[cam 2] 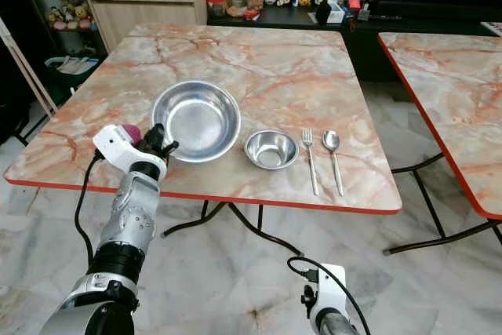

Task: Setting the table

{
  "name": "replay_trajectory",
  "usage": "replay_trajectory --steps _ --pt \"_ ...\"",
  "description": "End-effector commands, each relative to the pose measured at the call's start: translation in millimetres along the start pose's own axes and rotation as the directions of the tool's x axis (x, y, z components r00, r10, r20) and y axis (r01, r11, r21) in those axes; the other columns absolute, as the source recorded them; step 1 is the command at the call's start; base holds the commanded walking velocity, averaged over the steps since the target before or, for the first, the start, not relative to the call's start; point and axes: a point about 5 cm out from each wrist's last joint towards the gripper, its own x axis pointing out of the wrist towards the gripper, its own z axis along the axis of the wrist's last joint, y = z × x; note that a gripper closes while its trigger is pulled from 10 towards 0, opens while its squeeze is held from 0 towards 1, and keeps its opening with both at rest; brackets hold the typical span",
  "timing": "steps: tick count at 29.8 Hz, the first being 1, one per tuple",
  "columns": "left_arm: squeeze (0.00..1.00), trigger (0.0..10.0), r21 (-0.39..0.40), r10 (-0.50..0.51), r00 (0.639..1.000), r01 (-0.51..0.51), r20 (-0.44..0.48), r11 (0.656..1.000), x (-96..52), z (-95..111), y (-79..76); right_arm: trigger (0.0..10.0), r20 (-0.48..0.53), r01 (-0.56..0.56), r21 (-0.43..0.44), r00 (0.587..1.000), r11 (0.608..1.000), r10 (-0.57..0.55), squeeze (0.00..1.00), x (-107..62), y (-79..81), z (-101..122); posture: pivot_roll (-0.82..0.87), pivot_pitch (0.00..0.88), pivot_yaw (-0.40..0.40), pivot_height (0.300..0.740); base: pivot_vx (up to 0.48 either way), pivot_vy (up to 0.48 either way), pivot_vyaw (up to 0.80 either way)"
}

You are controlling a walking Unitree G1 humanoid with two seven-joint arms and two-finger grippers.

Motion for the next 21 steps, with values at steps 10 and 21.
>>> replay_trajectory --steps 10,21 --pt "0.00 10.0 0.009 -0.065 0.996 0.065 0.063 0.998 5.5 7.1 -18.1 10.0 -0.013 0.009 0.007 1.000 1.000 -0.009 0.00 -1.1 -4.4 -3.2 0.01 0.000 -0.018 0.740 0.000 -0.480 -0.18" --pt "0.00 10.0 0.002 -0.072 0.993 0.072 0.093 0.997 8.7 14.2 -20.6 10.0 -0.006 0.010 -0.007 1.000 1.000 -0.010 0.00 -1.1 -6.0 -2.1 0.01 0.000 -0.021 0.740 0.000 -0.480 -0.11"
